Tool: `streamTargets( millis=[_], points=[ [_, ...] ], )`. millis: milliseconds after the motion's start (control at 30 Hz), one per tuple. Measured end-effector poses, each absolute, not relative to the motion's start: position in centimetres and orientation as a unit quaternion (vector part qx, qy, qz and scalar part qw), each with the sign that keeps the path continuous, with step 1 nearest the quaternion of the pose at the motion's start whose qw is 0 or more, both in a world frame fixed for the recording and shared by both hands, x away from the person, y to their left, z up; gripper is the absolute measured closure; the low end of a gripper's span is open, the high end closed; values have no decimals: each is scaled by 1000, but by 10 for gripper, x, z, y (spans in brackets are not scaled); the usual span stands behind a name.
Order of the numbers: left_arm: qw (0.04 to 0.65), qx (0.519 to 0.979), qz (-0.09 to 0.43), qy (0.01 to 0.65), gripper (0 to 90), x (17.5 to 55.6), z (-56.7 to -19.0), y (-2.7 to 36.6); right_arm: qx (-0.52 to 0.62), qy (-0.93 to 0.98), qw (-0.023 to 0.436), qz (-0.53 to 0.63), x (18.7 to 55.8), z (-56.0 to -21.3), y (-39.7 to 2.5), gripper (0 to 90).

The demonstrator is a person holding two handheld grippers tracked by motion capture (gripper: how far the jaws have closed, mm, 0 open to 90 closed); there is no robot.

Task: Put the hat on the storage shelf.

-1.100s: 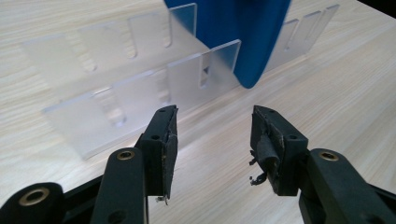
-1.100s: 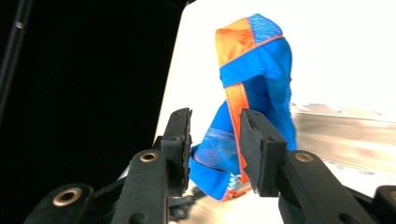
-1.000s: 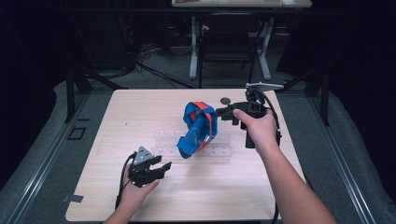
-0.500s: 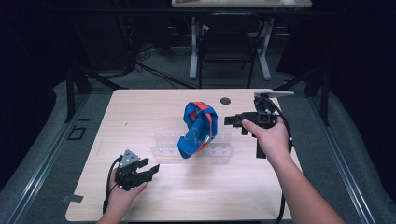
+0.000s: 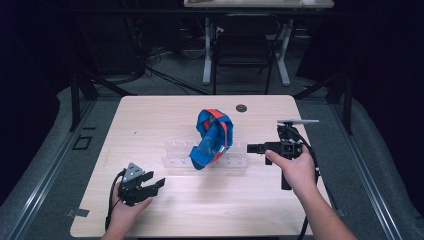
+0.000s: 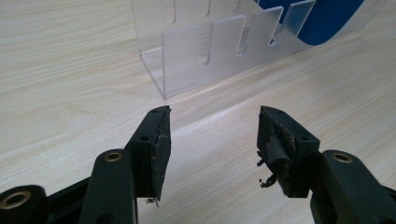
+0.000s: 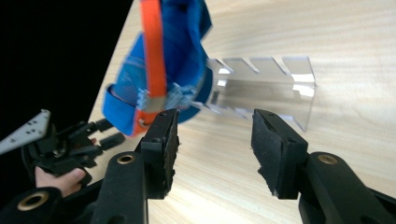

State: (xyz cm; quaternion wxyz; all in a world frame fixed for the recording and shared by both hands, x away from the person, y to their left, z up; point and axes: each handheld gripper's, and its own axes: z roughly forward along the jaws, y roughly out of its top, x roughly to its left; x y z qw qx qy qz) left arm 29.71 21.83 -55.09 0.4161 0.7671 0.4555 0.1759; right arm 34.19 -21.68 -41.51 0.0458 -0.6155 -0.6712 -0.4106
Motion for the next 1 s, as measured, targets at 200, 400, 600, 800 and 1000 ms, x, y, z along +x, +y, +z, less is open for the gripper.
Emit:
streamTargets(
  millis=[200, 400, 600, 800, 1000],
  points=[
    [412, 765, 172, 464, 453, 300, -557, 220, -620, -670, 42, -406, 332, -436, -222, 513],
    [408, 770, 170, 462, 453, 301, -559, 219, -614, -680, 21, -401, 322, -452, -220, 512],
    [408, 772, 174, 456, 448, 301, -561, 217, -602, -698, 3, -388, 312, -470, -218, 508],
    [408, 772, 175, 455, 447, 301, -561, 217, -593, -705, -20, -389, 300, -493, -221, 506],
    [408, 772, 175, 456, 444, 301, -562, 216, -593, -700, -47, -395, 288, -515, -228, 498]
  ],
)
